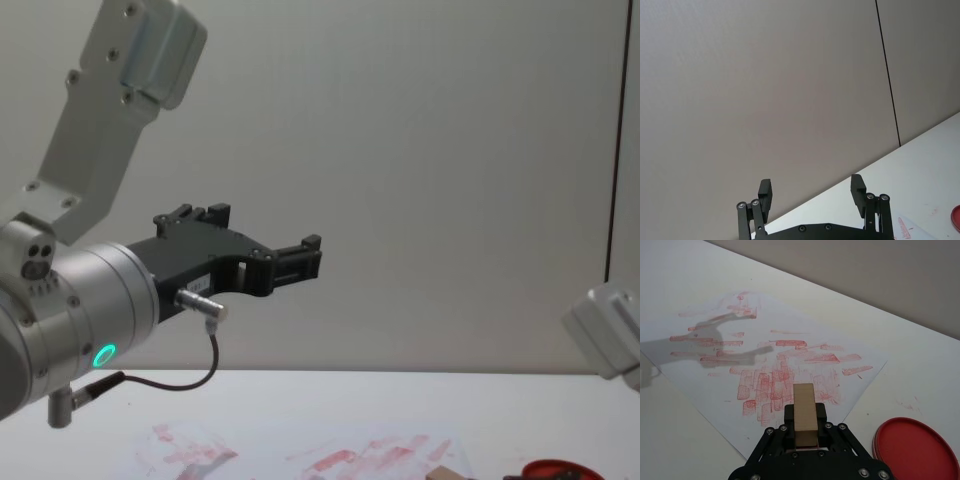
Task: Use the one hand to pick up the stamp and affix it onto the A4 paper.
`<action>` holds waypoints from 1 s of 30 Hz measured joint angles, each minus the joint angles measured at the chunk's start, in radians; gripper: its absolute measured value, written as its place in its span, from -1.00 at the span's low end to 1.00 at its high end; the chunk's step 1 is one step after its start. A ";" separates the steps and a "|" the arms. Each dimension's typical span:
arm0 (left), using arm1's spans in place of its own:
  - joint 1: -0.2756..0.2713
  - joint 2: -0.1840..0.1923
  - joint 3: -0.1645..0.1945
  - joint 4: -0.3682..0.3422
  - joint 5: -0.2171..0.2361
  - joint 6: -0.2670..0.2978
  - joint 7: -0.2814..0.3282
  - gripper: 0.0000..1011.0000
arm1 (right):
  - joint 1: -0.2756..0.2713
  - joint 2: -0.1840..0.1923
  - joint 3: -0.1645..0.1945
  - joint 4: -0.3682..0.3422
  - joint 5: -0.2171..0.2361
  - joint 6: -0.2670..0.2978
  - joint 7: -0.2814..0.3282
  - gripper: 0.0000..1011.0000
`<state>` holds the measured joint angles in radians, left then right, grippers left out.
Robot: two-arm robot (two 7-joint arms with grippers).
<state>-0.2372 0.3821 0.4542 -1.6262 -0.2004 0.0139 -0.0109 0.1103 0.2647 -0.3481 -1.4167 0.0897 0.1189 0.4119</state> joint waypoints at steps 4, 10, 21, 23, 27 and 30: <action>0.000 0.000 0.000 0.000 0.000 0.000 0.000 0.98 | -0.001 0.001 -0.001 0.000 -0.002 0.003 -0.005 -0.57; 0.000 0.000 0.000 0.000 0.000 0.000 0.000 0.98 | -0.006 0.003 0.000 -0.006 0.005 0.004 -0.016 -0.57; 0.000 0.000 0.000 0.000 0.000 0.000 0.000 0.98 | -0.013 0.007 0.015 -0.048 0.061 -0.038 -0.055 -0.57; 0.000 0.000 0.000 0.000 0.000 0.000 0.000 0.98 | -0.013 0.011 0.021 -0.064 0.075 -0.049 -0.068 -0.57; 0.000 0.000 0.000 0.000 0.000 0.000 0.000 0.98 | -0.015 0.018 0.032 -0.084 0.094 -0.063 -0.085 -0.57; 0.000 0.000 0.000 0.000 0.000 0.000 0.000 0.98 | -0.016 0.025 0.041 -0.097 0.102 -0.069 -0.096 -0.57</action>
<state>-0.2372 0.3821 0.4542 -1.6262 -0.2004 0.0139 -0.0109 0.0943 0.2895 -0.3068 -1.5140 0.1922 0.0497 0.3154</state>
